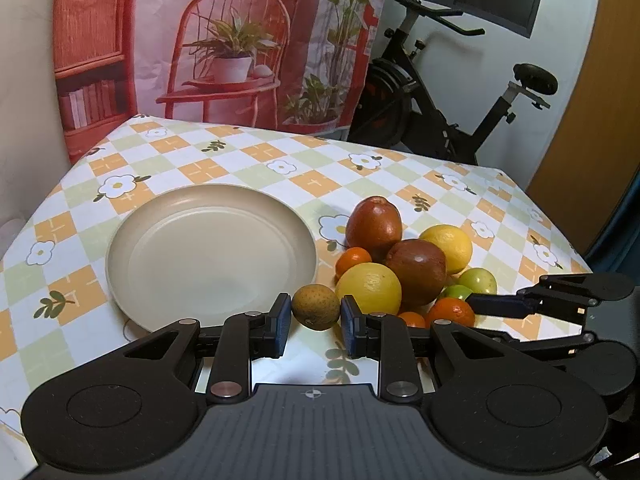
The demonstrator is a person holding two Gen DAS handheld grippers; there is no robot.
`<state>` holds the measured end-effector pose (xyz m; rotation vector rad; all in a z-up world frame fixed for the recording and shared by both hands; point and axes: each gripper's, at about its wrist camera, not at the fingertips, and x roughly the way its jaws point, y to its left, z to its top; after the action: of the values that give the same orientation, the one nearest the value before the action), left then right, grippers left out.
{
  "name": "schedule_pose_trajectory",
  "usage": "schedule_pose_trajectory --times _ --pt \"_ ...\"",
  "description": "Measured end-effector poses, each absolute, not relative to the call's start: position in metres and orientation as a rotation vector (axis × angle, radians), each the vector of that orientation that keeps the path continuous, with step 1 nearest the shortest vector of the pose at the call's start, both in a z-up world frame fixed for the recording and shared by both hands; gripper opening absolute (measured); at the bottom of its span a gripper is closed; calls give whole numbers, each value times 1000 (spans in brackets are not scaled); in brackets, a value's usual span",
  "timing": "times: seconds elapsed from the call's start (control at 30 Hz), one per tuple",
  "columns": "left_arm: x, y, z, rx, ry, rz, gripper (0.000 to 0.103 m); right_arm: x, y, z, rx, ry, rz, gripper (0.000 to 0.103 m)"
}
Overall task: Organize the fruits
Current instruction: 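Grasp the small brown fruit with the left tool while the right tool grasps a tangerine, then lower the brown fruit onto the plate and open the left tool while the right tool releases the tangerine there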
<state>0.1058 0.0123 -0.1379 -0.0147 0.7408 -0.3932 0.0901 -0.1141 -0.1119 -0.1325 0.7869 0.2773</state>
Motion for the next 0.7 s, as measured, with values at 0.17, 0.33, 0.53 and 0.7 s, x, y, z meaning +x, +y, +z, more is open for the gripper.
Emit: schedule_pose_trajectory --times 0.17,0.33,0.53,0.7 --pt "108 23 -140 -42 732 -372 28 93 -107 -113 -198 802 270 29" --pt "115 35 -136 -63 718 -352 28 97 -113 -99 -160 790 294 29" --pt "131 57 -121 -33 661 -313 28 123 -115 -73 -74 778 337 29" --pt "153 77 -110 21 615 -292 28 173 -99 -53 -55 766 405 29"
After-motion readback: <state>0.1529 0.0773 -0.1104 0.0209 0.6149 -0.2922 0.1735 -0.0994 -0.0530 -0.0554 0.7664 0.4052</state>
